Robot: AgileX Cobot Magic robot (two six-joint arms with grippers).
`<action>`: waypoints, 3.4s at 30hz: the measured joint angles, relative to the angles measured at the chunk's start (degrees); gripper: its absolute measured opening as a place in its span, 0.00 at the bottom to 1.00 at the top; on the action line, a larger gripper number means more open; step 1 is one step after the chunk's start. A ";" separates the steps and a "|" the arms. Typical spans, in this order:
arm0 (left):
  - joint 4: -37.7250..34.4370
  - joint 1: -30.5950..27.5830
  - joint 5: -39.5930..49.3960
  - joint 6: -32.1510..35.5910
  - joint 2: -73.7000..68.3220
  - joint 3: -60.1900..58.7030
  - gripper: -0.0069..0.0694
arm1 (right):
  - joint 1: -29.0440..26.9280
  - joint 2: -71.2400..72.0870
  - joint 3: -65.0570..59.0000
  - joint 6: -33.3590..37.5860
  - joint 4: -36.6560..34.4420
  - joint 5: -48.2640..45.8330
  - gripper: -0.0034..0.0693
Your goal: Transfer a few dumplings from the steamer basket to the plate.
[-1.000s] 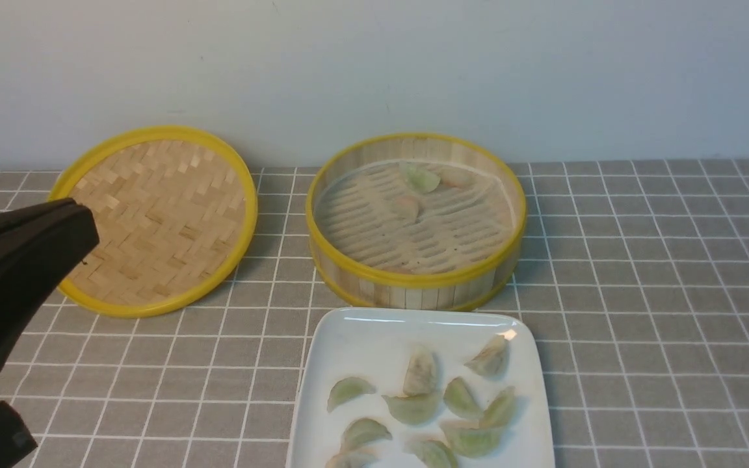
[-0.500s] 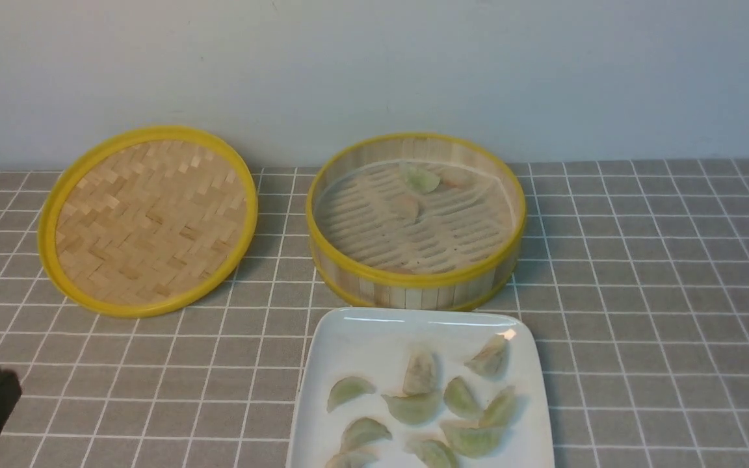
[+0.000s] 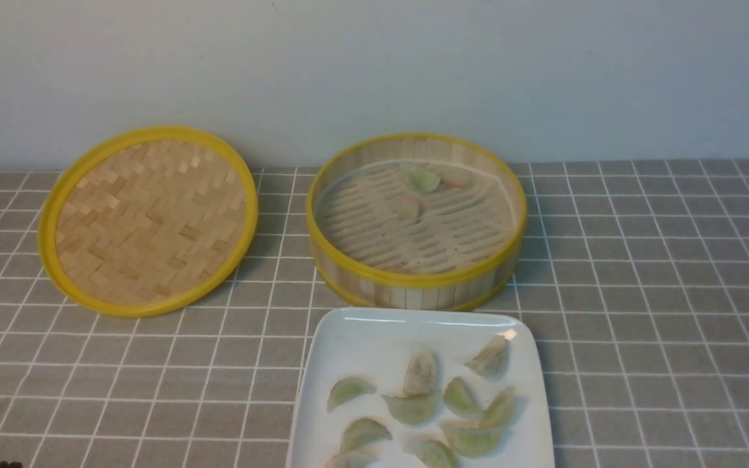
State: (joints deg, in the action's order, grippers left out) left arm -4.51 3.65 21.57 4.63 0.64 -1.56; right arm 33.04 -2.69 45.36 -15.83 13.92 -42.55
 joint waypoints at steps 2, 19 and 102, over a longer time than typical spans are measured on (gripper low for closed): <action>0.05 -0.07 0.17 0.00 0.00 0.05 0.08 | 0.00 0.00 0.00 0.00 0.00 0.00 0.10; 0.16 -0.07 0.28 0.00 0.00 0.05 0.08 | 0.00 0.00 0.00 0.05 0.00 0.00 0.10; 0.22 -0.14 0.28 0.00 0.00 0.05 0.08 | -34.66 3.30 -46.87 7.54 -11.29 22.35 0.10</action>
State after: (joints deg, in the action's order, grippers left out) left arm -4.30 3.51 21.85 4.63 0.64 -1.51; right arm -1.62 0.61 -1.51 -8.28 2.63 -20.20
